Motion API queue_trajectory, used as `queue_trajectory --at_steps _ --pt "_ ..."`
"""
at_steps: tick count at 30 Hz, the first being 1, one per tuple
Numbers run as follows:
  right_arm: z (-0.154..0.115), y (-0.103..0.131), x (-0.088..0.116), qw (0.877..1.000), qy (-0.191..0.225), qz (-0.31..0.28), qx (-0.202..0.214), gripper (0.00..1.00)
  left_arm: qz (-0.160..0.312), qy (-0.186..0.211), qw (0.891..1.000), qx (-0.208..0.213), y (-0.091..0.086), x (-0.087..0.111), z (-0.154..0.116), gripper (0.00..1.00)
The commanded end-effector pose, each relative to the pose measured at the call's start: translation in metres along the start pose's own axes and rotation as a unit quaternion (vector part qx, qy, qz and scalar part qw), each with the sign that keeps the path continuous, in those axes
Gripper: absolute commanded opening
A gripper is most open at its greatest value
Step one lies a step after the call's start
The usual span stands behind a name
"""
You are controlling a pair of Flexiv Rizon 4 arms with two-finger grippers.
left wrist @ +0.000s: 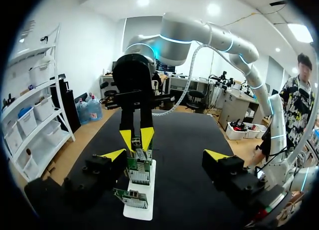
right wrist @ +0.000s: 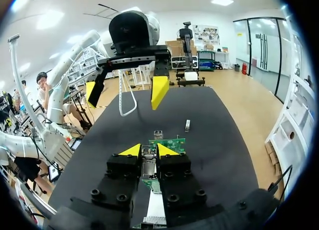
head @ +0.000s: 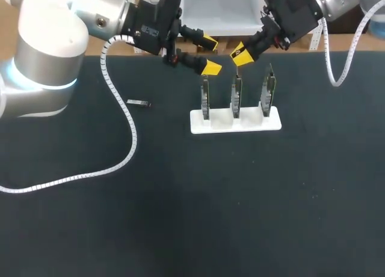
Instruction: Pick up the optical module with the left hand, and insert it into the network port with the right hand.
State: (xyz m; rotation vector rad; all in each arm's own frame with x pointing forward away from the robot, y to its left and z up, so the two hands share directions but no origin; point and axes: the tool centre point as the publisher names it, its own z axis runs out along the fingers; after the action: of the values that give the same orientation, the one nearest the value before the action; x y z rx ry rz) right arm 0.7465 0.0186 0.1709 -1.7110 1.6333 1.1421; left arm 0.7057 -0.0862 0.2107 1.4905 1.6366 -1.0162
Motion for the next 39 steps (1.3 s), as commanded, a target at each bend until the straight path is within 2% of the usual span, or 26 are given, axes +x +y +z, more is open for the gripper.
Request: queue_trajectory --at_steps 1,23,28,39 --pt "-0.001 -0.004 0.000 1.000 0.001 0.000 -0.005 0.00 -0.001 0.002 1.000 -0.002 -0.001 -0.001 0.001 1.00" --pt "0.005 -0.009 0.009 1.000 0.002 0.008 -0.015 0.00 -0.001 0.002 1.000 -0.002 -0.001 -0.001 0.001 1.00" --pt "0.007 -0.008 0.011 1.000 -0.014 0.010 -0.020 0.00 -0.001 0.002 1.000 -0.002 -0.001 -0.001 0.001 1.00" --pt "0.007 -0.009 0.014 1.000 -0.016 0.007 -0.015 0.00 -0.001 0.002 1.000 -0.002 -0.001 -0.001 0.001 1.00"
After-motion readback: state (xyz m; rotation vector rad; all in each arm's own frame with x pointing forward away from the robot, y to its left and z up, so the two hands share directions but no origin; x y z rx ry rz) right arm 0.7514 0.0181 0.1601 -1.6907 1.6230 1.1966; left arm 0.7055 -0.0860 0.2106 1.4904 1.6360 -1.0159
